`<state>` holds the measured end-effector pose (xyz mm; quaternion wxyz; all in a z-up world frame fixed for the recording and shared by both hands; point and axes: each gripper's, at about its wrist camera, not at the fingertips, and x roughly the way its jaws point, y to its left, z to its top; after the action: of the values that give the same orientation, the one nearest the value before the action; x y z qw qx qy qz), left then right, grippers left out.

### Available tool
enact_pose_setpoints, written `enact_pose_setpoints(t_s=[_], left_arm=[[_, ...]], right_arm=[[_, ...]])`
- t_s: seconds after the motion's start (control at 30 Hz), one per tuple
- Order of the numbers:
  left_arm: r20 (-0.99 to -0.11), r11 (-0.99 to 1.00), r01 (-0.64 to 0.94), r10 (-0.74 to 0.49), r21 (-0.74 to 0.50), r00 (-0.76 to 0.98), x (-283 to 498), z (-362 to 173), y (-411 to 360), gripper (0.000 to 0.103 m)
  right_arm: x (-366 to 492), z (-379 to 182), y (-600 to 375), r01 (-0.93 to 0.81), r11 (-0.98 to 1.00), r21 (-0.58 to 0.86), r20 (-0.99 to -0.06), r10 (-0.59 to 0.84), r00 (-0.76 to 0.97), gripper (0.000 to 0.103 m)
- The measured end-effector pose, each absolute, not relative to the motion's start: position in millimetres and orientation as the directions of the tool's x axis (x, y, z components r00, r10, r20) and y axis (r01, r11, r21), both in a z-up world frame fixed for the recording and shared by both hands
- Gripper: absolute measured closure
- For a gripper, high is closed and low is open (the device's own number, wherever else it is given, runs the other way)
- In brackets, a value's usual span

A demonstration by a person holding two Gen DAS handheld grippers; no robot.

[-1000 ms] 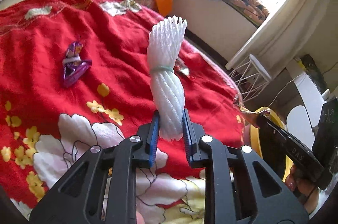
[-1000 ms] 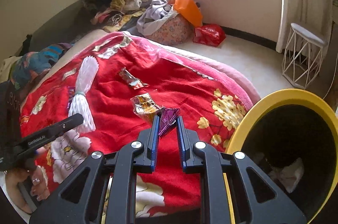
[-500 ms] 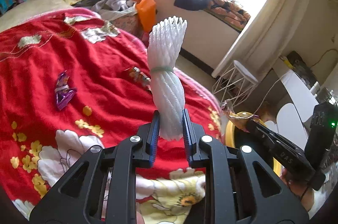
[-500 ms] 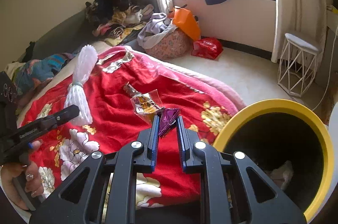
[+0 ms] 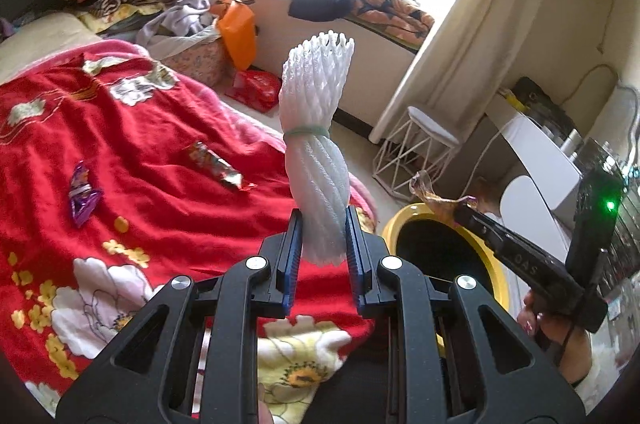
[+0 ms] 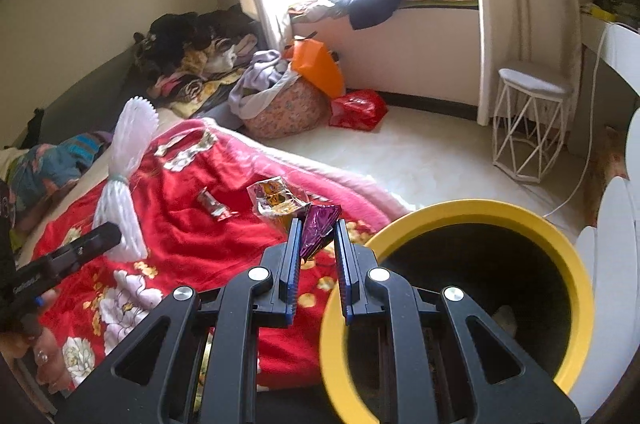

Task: Collect trash
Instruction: 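Carry the white mesh net and purple wrapper in both grippers over the yellow bin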

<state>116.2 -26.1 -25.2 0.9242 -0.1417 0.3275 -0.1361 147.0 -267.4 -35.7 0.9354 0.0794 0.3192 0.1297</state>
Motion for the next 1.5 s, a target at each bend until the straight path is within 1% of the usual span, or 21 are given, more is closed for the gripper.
enact_pose_setpoints(t_s=[0.67, 1.1, 1.5], left_arm=[[-0.573, 0.904, 0.293, -0.425, -0.312, 0.701, 109.4, -26.5, -81.6, 0.087], [-0.598, 0.884, 0.371, -0.466, -0.285, 0.652, 107.7, -35.2, -117.4, 0.087], [-0.637, 0.850, 0.460, -0.507, -0.258, 0.580, 104.1, -50.5, -156.5, 0.087]], right_arm=[[135.0, -36.1, -322.2, -0.047, 0.974, 0.221, -0.564, 0.167, 0.808, 0.087], [127.8, -38.3, -358.7, 0.065, 0.975, 0.214, -0.565, 0.069, 0.822, 0.087], [121.1, -48.9, -389.0, 0.165, 0.961, 0.221, -0.587, -0.004, 0.810, 0.087]])
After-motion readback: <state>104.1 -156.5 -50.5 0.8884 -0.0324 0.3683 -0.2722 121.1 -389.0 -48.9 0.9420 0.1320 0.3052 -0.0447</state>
